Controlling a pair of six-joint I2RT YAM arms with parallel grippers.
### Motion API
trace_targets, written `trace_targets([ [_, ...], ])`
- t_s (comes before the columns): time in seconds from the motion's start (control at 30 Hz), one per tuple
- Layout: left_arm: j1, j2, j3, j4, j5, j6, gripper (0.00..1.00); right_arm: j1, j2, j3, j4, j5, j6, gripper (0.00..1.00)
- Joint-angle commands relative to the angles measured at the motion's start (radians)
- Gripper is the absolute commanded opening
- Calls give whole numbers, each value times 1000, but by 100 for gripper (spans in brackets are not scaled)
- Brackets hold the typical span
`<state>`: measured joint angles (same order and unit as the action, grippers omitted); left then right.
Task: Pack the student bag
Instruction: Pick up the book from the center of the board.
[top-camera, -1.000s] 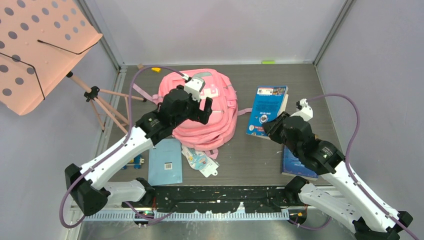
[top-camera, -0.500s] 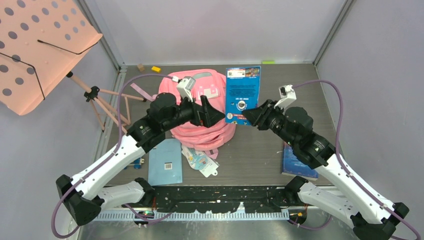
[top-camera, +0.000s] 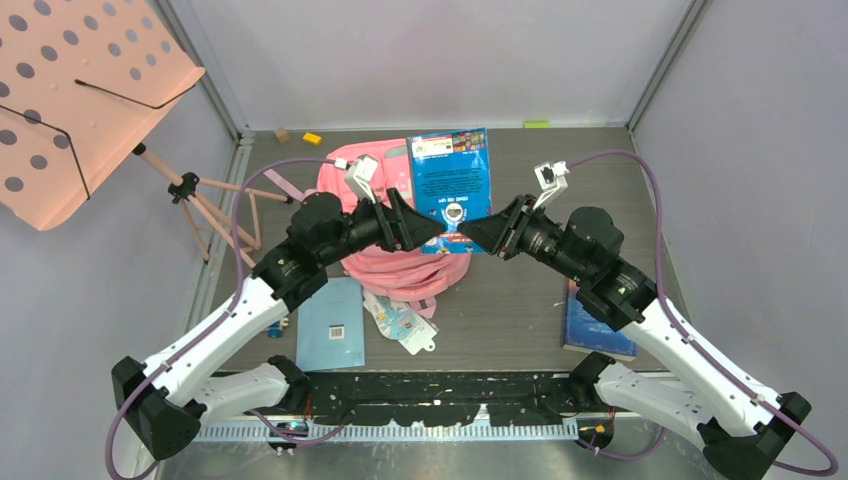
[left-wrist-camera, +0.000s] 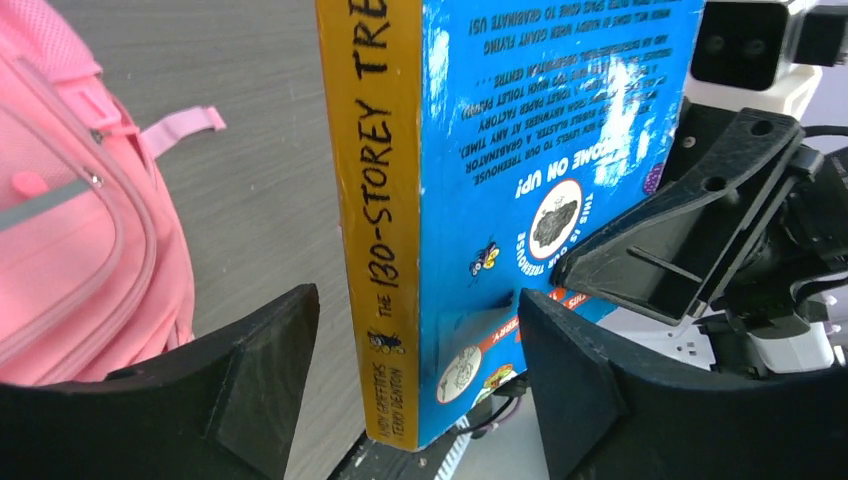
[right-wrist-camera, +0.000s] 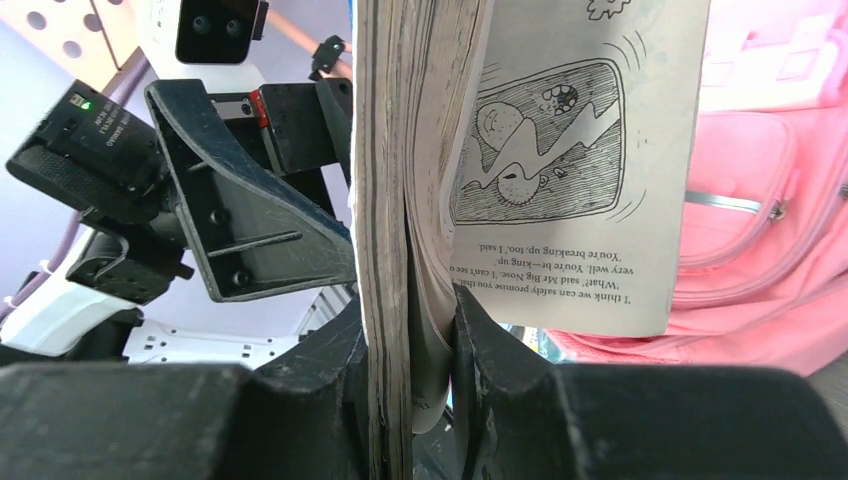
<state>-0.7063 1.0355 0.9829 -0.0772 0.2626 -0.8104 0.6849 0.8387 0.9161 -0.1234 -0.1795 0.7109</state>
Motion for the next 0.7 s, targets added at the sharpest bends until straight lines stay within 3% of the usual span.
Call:
trace_targets([
  [0.0, 11, -41, -32, 161, 36, -46, 68, -1, -13, 42, 183, -59, 16, 1],
  [0.1, 16, -48, -43, 177, 38, -58, 41, -1, -7, 40, 172, -58, 15, 1],
  [0.17, 22, -56, -48, 178, 33, -60, 20, -1, -1, 49, 102, -4, -4, 7],
  [0.2, 24, -64, -52, 179, 26, -59, 8, -1, 0, 52, 79, 20, -19, 23],
  [0.23, 27, -71, -57, 180, 19, -58, 0, -2, 0, 53, 39, 63, -28, 33],
  [0.27, 32, -79, -64, 180, 13, -56, 0, -1, -2, 54, 20, 93, -40, 56],
  [0.33, 40, -90, -73, 180, 12, -52, 0, -4, -3, 57, -41, 209, -50, 82],
  [0.4, 50, -100, -77, 180, 22, -52, 0, -17, 1, 56, -87, 279, -61, 95],
  [0.53, 58, -107, -75, 181, 45, -49, 0, -65, 15, 43, -84, 231, -61, 100],
  [0.67, 63, -120, -78, 203, 71, -38, 0, -123, 51, 40, -50, 65, -50, 100],
])
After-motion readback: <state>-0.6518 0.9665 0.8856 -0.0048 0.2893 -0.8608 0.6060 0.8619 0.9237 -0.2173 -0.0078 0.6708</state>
